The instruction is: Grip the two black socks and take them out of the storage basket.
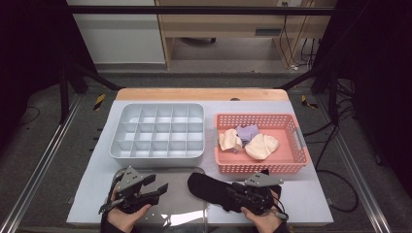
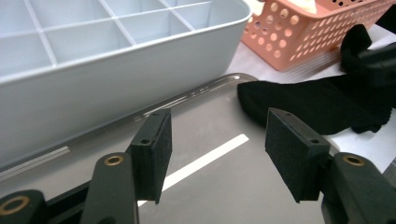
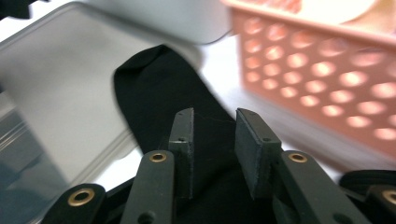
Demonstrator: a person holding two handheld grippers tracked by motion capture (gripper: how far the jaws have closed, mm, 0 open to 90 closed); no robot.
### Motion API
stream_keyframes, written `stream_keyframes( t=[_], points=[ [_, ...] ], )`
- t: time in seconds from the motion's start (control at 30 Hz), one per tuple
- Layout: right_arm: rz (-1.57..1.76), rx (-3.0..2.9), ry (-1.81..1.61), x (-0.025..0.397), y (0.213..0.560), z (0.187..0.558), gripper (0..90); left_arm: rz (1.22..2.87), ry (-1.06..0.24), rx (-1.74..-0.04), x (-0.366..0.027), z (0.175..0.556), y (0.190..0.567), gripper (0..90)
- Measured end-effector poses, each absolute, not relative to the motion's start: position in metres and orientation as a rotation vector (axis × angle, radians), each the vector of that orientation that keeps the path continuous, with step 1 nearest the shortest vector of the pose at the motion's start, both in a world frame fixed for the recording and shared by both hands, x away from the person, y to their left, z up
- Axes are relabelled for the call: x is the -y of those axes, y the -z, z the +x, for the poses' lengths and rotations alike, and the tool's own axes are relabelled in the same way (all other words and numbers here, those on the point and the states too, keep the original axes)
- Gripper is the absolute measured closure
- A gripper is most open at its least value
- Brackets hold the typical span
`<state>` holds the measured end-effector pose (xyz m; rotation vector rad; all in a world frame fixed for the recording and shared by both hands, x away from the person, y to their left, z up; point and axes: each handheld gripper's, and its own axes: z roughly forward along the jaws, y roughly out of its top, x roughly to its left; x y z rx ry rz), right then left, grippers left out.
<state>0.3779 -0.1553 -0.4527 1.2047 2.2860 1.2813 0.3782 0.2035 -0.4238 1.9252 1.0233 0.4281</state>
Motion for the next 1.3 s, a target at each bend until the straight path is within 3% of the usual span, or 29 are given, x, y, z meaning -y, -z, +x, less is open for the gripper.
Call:
stream_keyframes(
  t=[0.2, 0.53, 0.73, 0.97, 1.3],
  points=[
    [1.261, -2.241, -1.253, 0.163, 0.457, 0.383, 67.1, 1.967, -0.425, -0.997, -0.178, 0.387, 0.421, 42.1],
    [1.271, -2.215, -1.219, 0.165, 0.460, 0.385, 65.7, 2.061, -0.405, -1.019, -0.137, 0.409, 0.448, 47.9],
    [1.276, -2.210, -1.212, 0.166, 0.461, 0.384, 65.7, 2.116, -0.390, -1.040, -0.124, 0.419, 0.465, 56.4],
    [1.273, -2.205, -1.211, 0.166, 0.461, 0.384, 65.2, 2.128, -0.372, -1.054, -0.129, 0.422, 0.468, 84.5],
    [1.249, -2.165, -1.256, 0.164, 0.457, 0.381, 64.4, 2.045, -0.403, -1.075, -0.179, 0.396, 0.458, 86.5]
  ],
)
